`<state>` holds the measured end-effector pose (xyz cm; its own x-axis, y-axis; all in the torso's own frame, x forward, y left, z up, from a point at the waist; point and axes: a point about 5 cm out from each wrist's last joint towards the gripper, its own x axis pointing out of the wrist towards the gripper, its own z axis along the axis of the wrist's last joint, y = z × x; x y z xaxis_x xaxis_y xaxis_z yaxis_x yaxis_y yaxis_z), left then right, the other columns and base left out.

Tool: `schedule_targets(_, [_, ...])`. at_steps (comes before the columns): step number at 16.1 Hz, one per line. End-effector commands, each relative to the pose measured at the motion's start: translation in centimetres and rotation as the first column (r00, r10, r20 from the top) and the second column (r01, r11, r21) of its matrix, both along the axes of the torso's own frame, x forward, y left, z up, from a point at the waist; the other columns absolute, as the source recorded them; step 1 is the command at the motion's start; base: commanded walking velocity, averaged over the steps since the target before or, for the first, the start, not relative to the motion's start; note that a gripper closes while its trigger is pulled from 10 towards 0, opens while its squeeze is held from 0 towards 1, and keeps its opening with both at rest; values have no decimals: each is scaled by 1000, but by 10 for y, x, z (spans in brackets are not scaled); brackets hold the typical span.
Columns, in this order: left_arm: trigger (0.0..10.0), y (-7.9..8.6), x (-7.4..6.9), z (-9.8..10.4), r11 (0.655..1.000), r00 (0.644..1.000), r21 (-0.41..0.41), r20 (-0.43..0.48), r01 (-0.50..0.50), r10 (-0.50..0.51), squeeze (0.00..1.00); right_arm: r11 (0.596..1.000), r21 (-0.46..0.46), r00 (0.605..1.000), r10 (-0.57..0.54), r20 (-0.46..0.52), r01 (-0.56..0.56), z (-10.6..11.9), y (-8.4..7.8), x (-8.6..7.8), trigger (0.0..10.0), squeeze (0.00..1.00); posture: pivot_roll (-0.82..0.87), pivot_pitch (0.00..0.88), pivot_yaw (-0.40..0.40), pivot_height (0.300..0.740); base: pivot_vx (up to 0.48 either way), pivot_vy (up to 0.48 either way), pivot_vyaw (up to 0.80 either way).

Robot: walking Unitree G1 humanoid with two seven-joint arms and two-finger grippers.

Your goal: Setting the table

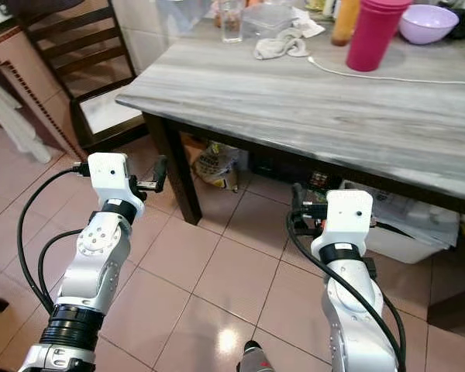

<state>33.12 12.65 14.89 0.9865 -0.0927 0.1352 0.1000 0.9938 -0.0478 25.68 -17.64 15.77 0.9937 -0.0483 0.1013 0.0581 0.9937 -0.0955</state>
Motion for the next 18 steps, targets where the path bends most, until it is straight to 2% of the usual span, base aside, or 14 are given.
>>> schedule_targets(1, [10000, 0, 0, 2, 1000, 1000, 3, 1, 10, -11, 0, 1000, 0, 1000, 8, 14, -8, 4, 3, -3, 10000, 0, -330, 201, 122, 740, 0, 0, -800])
schedule_targets(3, [10000, -5, -2, 5, 998, 998, -2, 17, 65, -65, 0, 1000, -1, 1000, 10, 18, -10, 5, 3, -4, 10000, 0, -330, 205, 122, 740, 0, 0, -800])
schedule_targets(6, [10000, -10, -5, 5, 993, 993, -12, 23, 118, -118, 0, 1000, -11, 1000, 13, 24, -13, 5, 4, -6, 10000, 0, -332, 211, 121, 740, 174, 0, 0])
schedule_targets(9, [10000, -10, -7, 6, 991, 991, -13, 26, 130, -129, 0, 1000, -7, 1000, 11, 17, -11, 5, 3, -7, 10000, 0, -333, 218, 120, 740, 334, 0, 0])
schedule_targets(16, [10000, -12, -10, 4, 989, 989, -12, 19, 149, -148, 0, 1000, -11, 1000, 15, 11, -15, 4, 4, -8, 10000, 0, -336, 224, 119, 740, 358, 0, -476])
schedule_targets(18, [10000, -12, -11, 2, 989, 989, -5, 11, 149, -148, 0, 1000, -9, 1000, 18, 8, -18, 4, 4, -8, 10000, 0, -336, 226, 117, 740, 347, 0, 0])
